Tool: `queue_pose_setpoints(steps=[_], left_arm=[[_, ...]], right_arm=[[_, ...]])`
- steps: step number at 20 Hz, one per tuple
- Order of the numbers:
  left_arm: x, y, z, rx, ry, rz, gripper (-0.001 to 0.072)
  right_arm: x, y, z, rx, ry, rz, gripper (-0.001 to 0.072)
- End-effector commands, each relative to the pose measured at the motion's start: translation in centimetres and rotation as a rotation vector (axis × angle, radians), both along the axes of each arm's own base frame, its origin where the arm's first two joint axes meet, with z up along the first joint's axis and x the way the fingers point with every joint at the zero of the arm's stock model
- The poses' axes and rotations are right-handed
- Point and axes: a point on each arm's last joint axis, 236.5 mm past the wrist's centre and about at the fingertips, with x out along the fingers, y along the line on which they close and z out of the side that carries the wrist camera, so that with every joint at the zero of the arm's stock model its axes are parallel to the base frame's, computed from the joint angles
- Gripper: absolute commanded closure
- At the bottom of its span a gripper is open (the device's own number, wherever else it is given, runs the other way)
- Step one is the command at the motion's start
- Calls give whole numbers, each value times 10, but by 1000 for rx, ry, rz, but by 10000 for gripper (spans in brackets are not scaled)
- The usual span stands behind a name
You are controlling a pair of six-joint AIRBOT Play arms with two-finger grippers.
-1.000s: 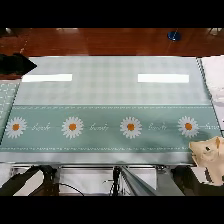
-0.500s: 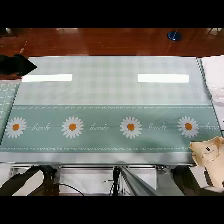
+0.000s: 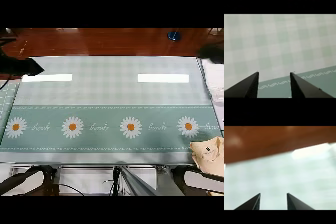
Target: Fold the shirts.
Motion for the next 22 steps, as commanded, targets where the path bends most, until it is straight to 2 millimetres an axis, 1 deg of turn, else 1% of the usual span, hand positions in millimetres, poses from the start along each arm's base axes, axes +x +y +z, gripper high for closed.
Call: queue_pose_setpoints(steps=[1,2,3,4,5,7,8,9,10,11,12,16,17,19,21,22], left_arm=[[-2,-4,-50,142,148,1,243],[-2,-9,-62,201,174,-14,244],[-1,-16,-72,266,190,-44,244],[1,-25,-83,320,202,-76,243],[1,-37,-92,343,213,-111,243],[2,-61,-107,334,229,-146,242],[4,-68,-112,323,230,-138,241],[8,-73,-116,308,227,-121,217],[11,-76,-118,288,222,-103,160],[15,-81,-118,259,211,-93,119],[20,-84,-116,235,193,-86,91],[45,-91,-104,199,75,-63,93],[48,-93,-103,192,66,-60,94],[45,-93,-106,192,79,-61,95],[39,-91,-115,173,135,-16,96],[35,-90,-121,160,169,13,96]], right_arm=[[-62,124,-109,-159,506,336,316],[-88,124,-128,-217,635,372,316],[-105,120,-138,-258,726,387,316],[-117,116,-143,-282,785,394,316],[-121,115,-143,-279,804,388,314],[-121,115,-139,-268,799,364,311],[-119,116,-138,-263,786,365,308],[-115,119,-137,-258,767,366,250],[-110,123,-137,-243,744,369,197],[-105,128,-136,-230,716,376,171],[-99,132,-135,-219,687,383,171],[-65,144,-127,-186,538,362,170],[-59,148,-125,-168,509,354,171],[-53,151,-122,-150,482,346,171],[-52,145,-123,-179,480,340,171],[-51,139,-123,-198,483,322,171]])
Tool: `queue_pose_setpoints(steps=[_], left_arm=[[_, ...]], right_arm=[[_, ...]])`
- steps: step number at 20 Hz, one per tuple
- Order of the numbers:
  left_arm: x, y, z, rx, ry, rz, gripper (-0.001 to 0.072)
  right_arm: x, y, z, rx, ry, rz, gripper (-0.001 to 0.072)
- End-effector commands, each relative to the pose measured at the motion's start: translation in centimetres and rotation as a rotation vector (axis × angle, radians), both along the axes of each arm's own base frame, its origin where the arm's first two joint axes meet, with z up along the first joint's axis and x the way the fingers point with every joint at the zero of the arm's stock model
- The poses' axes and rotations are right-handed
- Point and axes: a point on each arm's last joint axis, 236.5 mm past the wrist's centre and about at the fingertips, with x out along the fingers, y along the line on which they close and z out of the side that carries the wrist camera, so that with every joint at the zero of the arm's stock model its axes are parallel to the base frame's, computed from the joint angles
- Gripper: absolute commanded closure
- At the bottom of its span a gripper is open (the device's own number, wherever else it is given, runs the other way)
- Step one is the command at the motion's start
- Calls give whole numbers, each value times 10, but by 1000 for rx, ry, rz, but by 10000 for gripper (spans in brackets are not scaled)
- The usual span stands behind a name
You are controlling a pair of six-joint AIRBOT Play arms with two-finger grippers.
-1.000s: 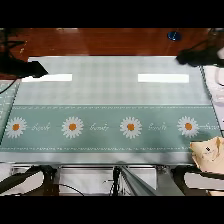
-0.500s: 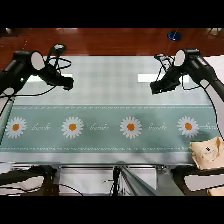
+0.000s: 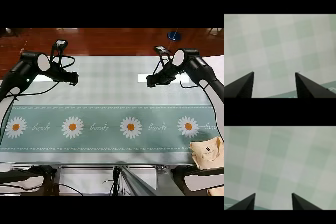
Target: Fold the shirts.
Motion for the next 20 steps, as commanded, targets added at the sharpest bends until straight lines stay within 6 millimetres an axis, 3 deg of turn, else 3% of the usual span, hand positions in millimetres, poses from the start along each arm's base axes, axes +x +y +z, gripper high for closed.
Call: queue_pose_setpoints(steps=[1,4,6,8,13,17,20], left_arm=[[-8,0,-14,-32,70,87,96],[-16,6,-20,-22,117,102,96],[-12,12,-18,-26,105,116,96],[-11,15,-17,-27,102,123,96],[-33,19,-16,-2,180,114,108],[-29,34,29,44,53,105,110],[-43,41,30,62,90,111,110]], right_arm=[[10,-13,2,-46,-40,-37,171],[13,-49,7,-176,-61,-128,171],[17,-58,15,-210,-93,-132,172],[21,-56,28,-198,-133,-131,175],[10,-57,61,-195,-169,-117,175],[-1,-46,66,-148,-142,-100,175],[-14,-41,61,-126,-91,-89,175]])
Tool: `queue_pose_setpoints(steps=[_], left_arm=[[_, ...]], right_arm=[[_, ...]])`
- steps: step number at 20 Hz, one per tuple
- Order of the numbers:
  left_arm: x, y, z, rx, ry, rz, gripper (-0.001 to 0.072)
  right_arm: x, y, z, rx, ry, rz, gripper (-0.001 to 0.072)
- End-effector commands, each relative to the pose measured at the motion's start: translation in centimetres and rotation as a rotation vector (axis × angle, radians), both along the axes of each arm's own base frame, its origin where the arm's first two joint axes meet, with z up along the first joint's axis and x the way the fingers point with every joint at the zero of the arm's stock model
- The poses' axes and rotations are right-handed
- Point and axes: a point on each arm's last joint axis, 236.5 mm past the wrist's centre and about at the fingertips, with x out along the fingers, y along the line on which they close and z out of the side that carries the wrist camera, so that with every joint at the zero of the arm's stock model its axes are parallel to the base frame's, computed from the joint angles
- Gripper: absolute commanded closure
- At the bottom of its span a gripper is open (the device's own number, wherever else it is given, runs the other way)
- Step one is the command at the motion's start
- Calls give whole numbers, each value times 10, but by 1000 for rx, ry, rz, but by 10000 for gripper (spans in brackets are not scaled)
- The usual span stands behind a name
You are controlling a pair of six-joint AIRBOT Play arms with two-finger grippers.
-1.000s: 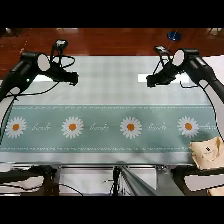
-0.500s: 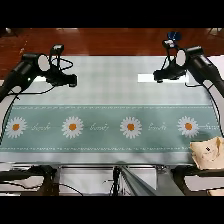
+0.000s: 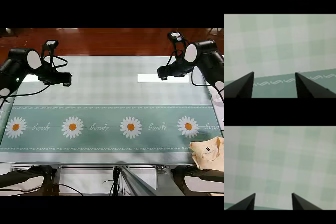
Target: Fold the shirts.
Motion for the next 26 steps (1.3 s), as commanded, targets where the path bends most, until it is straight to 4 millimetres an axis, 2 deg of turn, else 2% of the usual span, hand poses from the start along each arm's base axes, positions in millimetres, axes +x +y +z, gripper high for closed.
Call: queue_pose_setpoints(steps=[1,4,7,12,26], left_arm=[[-16,9,4,29,18,0,110],[-19,5,4,10,-21,10,111],[-8,2,8,-1,-71,11,109],[-8,2,7,-1,-68,12,109],[-8,2,7,-1,-68,12,109]], right_arm=[[-18,11,-4,45,60,20,175],[-34,13,-12,63,58,32,176],[-31,9,-16,49,17,35,177],[-23,11,-13,55,-21,38,176],[-23,11,-13,55,-20,38,176]])
